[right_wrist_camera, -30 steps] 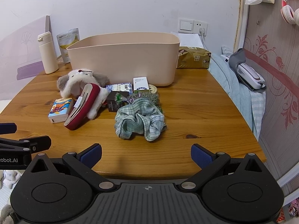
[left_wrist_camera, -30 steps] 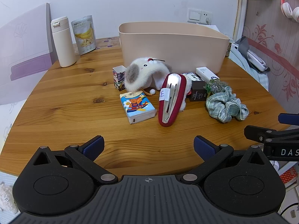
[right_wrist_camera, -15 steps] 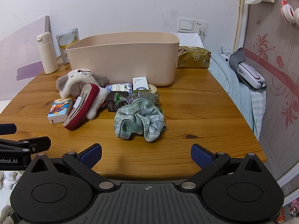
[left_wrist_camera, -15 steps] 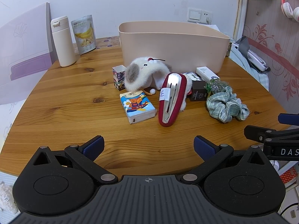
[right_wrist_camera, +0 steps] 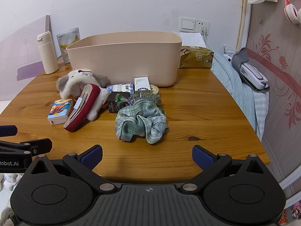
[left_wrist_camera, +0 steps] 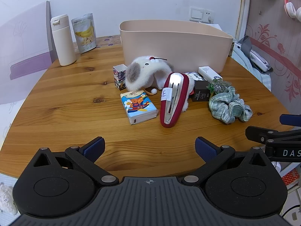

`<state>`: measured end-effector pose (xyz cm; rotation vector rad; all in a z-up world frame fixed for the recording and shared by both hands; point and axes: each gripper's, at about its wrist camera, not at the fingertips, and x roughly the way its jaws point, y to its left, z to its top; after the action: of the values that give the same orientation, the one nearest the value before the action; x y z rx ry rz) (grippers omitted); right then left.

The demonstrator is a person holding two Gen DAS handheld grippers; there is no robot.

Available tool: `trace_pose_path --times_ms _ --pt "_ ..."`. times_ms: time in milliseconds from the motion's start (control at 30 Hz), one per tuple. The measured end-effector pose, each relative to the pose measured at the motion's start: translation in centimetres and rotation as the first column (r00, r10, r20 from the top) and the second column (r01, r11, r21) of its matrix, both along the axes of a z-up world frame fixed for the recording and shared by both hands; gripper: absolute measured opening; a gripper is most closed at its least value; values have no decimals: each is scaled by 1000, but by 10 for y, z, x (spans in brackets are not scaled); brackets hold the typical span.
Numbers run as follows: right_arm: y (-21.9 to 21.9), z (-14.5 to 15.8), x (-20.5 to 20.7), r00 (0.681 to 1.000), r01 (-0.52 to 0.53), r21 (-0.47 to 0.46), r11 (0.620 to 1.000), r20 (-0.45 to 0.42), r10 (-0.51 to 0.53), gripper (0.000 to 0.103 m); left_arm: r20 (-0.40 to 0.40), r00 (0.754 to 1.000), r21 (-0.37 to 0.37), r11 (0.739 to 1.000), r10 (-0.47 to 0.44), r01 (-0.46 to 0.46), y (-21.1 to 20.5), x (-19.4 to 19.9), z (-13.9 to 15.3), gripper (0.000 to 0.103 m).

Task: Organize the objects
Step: 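Move both tools toward the hair clip and plaid scrunchie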

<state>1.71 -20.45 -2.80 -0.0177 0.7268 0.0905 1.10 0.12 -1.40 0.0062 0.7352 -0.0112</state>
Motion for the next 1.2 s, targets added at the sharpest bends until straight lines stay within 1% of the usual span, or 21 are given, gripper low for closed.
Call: trace_pose_path --times_ms 300,467,700,900,1200 --pt "0 -1 5 1000 4 5 1000 0 -4 103 -6 1000 -2 1000 -7 7 0 6 0 103" --pt "2 -3 9 1000 -2 0 1000 -10 2 103 3 1000 -8 1000 -12 12 0 9 0 103" --pt "3 -5 14 1000 3 -3 1000 -16 -3 103 20 1000 19 1000 -16 15 -4 15 0 103" --pt "1 -6 19 1000 -5 7 1000 -13 5 95 40 999 50 998 -31 29 -10 20 1 103" --pt "-1 -10 32 999 -17 13 1000 -32 18 89 41 998 50 998 -43 41 -13 31 2 103"
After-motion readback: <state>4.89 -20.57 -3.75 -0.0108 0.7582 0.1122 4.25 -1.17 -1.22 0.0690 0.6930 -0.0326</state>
